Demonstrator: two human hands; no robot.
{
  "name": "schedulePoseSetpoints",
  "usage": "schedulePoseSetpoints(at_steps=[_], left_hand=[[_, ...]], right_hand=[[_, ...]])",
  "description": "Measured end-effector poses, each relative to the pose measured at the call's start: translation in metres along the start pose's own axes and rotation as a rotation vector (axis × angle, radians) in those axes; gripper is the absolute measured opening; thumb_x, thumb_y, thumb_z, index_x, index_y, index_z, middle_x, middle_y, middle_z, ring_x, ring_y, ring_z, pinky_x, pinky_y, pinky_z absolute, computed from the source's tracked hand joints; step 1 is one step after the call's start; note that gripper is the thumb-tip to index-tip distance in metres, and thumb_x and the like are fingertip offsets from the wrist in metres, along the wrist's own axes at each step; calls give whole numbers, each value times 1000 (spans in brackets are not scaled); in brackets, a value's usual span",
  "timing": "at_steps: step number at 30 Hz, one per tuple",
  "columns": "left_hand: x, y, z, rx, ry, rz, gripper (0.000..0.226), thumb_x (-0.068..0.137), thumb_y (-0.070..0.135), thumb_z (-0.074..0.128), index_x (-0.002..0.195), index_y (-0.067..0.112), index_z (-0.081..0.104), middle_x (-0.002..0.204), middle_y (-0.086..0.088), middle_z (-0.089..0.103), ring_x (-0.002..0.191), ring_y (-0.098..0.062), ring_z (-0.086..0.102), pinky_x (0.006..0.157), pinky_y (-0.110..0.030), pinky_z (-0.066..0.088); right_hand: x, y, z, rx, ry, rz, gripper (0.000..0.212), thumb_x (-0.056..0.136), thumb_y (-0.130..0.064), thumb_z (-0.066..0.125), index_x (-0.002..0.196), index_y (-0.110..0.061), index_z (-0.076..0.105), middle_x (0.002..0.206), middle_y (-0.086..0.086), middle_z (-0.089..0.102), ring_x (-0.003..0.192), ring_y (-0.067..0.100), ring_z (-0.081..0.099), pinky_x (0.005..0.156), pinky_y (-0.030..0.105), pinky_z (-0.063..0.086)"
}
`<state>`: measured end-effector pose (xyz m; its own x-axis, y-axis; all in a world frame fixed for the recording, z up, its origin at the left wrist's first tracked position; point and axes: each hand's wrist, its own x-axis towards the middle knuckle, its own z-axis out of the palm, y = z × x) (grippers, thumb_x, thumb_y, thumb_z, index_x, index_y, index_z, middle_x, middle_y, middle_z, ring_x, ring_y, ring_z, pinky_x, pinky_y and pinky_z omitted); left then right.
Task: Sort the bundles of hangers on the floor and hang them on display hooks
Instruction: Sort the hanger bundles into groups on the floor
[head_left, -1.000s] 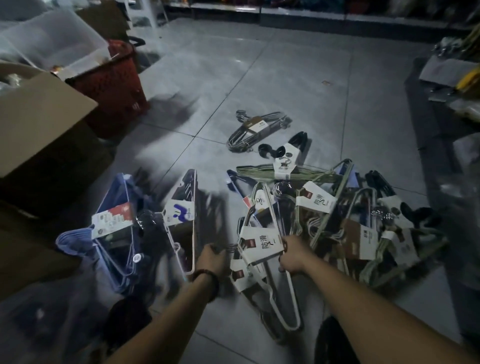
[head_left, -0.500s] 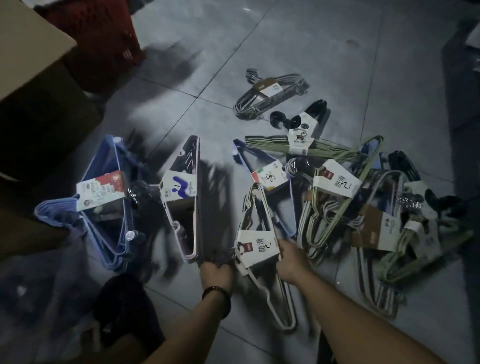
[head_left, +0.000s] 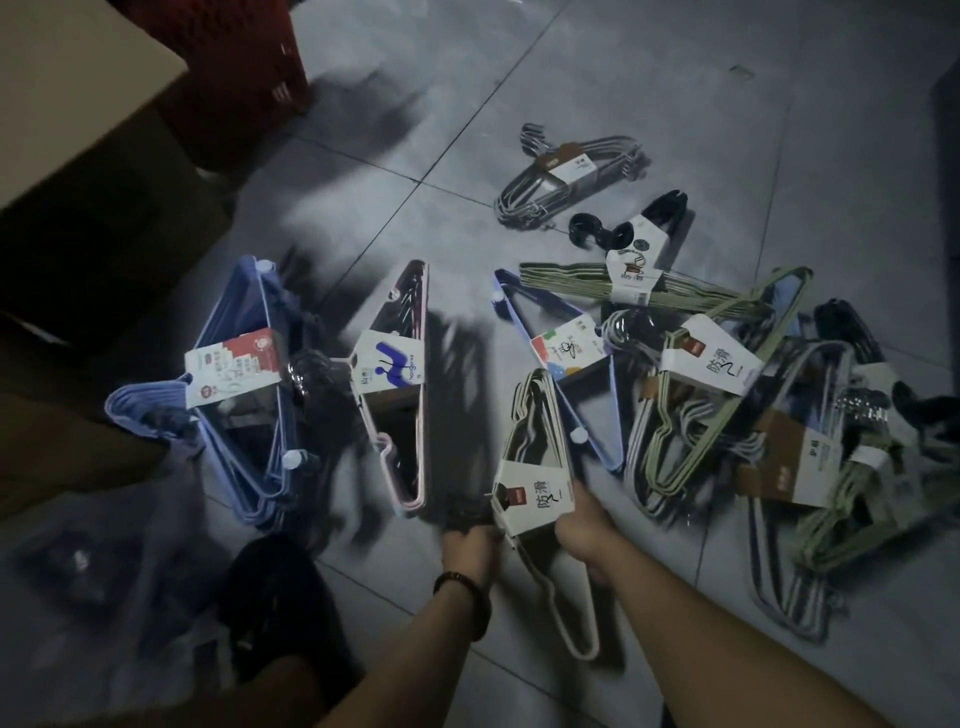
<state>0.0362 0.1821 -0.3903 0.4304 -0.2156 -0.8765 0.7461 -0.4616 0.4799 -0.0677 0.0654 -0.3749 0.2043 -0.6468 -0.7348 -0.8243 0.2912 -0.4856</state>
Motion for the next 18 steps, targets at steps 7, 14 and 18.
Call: schedulePoseSetpoints(at_steps=[7,14,18], left_hand=[[-58,38,-14,59,-40,21,39,87,-4,64,120,16,60,105,-6,66,106,-30,62,107,-49,50],[-78,32,-1,548,265,244,48,86,14,76,127,6,53,130,-17,59,114,-38,61,101,-48,54],[-104,22,54,927,-190,542,16,91,18,64,106,15,63,108,-9,70,100,-28,67,91,-44,56]], right_hand=[[7,-11,5,30,-103,38,81,80,3,52,155,-19,30,126,6,69,112,25,63,93,38,56],[-51,-46,-51,-26,266,-84,13,98,-16,59,95,-18,71,94,-1,69,80,16,58,61,21,38],[-68,-31,-94,145,624,-97,5,97,-24,64,100,-21,61,94,5,66,89,29,64,67,28,40]])
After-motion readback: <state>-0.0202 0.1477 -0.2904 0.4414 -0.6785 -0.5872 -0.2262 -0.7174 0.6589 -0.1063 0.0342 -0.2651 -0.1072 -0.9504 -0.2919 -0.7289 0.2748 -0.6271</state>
